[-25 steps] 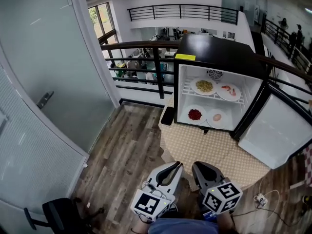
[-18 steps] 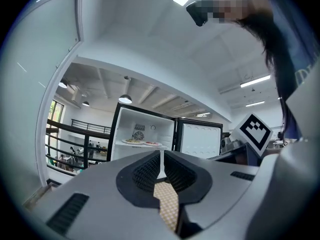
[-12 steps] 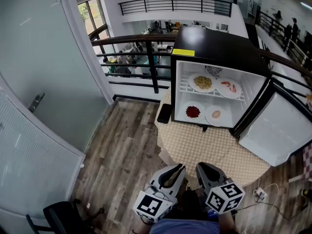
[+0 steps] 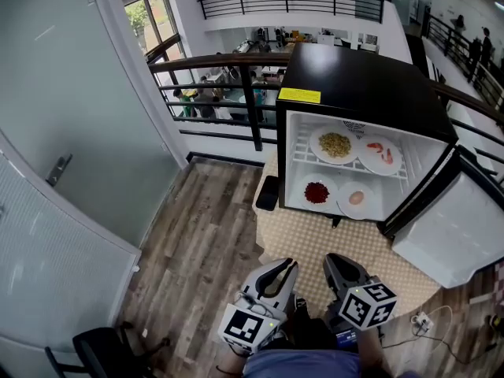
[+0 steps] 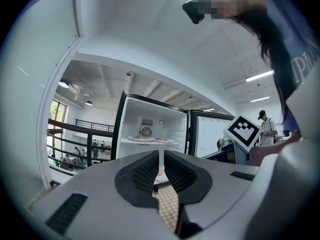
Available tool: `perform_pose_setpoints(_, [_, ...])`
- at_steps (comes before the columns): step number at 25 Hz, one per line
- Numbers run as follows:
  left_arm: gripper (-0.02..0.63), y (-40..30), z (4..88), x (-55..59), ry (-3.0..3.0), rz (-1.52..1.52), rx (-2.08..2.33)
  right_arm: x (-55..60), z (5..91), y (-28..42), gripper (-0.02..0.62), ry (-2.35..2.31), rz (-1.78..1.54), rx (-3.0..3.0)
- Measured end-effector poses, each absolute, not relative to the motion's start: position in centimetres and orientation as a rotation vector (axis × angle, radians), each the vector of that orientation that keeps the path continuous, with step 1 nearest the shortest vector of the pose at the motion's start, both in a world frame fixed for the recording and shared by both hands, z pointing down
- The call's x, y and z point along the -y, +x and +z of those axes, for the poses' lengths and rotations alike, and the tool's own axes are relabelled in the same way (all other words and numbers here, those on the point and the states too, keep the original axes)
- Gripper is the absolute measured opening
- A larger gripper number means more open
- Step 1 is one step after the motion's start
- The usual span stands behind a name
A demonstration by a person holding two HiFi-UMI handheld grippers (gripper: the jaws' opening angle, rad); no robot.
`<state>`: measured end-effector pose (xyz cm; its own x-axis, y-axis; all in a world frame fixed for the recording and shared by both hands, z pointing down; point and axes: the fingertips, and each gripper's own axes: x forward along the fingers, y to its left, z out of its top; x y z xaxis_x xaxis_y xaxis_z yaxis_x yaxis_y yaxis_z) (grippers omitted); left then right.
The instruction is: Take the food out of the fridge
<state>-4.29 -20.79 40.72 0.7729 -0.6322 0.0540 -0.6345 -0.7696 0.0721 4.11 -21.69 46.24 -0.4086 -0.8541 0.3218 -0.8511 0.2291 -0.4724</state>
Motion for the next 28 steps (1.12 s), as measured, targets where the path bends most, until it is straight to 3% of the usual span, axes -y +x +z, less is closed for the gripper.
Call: perform_pose_setpoints(28, [0.032,3.9,48.2,31.6,2.819,0.223,0.886,38.4,60.3,10.0,0.052,-1.711,-1.448,-2.133])
